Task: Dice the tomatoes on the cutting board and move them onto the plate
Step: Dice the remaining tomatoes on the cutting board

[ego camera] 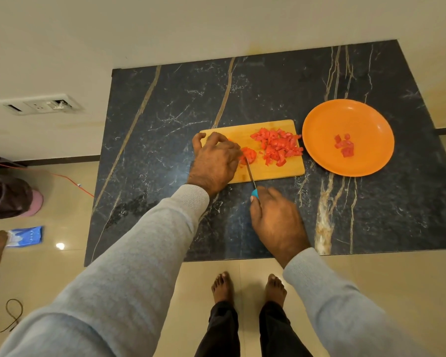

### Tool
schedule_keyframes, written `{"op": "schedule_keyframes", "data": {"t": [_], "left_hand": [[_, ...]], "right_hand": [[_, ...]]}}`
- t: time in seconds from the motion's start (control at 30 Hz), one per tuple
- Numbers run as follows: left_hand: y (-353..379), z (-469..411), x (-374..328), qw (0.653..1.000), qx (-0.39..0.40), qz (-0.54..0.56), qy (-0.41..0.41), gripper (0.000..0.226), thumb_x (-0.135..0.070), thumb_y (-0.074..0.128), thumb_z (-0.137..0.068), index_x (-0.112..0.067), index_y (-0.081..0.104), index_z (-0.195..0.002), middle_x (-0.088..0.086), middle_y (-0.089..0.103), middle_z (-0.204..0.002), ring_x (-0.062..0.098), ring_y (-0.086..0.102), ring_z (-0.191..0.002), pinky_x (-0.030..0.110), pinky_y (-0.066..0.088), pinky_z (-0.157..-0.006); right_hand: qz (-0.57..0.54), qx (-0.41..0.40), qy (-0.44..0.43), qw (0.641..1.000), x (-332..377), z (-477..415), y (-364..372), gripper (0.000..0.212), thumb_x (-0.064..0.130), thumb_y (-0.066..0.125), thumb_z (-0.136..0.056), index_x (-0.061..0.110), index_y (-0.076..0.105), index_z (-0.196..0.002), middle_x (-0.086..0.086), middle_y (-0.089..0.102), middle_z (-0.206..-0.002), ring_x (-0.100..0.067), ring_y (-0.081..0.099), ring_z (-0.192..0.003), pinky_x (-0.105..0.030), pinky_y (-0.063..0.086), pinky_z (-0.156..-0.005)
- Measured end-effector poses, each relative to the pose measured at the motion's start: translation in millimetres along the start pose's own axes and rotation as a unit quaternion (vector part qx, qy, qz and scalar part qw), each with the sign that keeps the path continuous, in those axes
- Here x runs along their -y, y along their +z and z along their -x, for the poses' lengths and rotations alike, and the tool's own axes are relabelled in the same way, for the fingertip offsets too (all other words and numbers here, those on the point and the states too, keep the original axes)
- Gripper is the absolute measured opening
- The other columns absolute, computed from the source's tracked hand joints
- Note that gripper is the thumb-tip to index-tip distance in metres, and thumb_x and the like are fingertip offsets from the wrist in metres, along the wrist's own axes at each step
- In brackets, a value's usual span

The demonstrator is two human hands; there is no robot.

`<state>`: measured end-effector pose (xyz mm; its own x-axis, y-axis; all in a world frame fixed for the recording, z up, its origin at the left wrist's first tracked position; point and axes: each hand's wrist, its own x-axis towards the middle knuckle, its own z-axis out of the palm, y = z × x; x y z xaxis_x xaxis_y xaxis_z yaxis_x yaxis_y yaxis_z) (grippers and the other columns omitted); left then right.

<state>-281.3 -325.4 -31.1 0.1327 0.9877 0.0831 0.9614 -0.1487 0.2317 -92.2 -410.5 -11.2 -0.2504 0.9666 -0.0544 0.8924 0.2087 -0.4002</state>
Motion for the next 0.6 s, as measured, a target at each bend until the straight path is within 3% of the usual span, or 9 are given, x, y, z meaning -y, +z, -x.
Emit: {"op": "schedule_keyframes", "data": {"t": [0.17,0.33,0.6], "left_hand": [[2.2,6.4,6.0,0.999,-0.033,-0.008,-0.010,0.025,-0.041,0.060,-0.097,-0.029,0.081,-0.107,-0.014,0.076,-0.114,0.020,0.055,-0.117,0.063,0.028,-0.111],[6.0,5.4,3.5,1.000,-0.017,-0.013,-0.009,0.026,-0.039,0.057,-0.098,-0.031,0.081,-0.104,-0.017,0.075,-0.107,0.020,0.054,-0.113,0.063,0.028,-0.110],[4.3,0.0,2.0,1.000,0.003,-0.009,-0.010,0.027,-0.039,0.055,-0.101,-0.034,0.081,-0.104,-0.018,0.076,-0.111,0.018,0.055,-0.119,0.063,0.022,-0.114]], "right_hand": [[-0.011,-0.034,-0.007,0.999,5.4,-15.6,0.6,0.040,0.032,0.043,-0.105,0.006,0.060,-0.132,-0.010,0.063,-0.107,-0.031,0.064,-0.082,-0.039,0.054,-0.068],[0.009,-0.027,-0.028,0.999,10.2,-35.0,5.2,0.028,0.024,0.052,-0.102,0.004,0.065,-0.117,-0.012,0.063,-0.095,-0.033,0.063,-0.074,-0.035,0.046,-0.058],[0.033,-0.005,-0.021,0.999,13.3,-64.0,12.2,0.025,0.020,0.052,-0.098,0.004,0.067,-0.111,-0.015,0.064,-0.099,-0.038,0.064,-0.082,-0.041,0.052,-0.067]]}}
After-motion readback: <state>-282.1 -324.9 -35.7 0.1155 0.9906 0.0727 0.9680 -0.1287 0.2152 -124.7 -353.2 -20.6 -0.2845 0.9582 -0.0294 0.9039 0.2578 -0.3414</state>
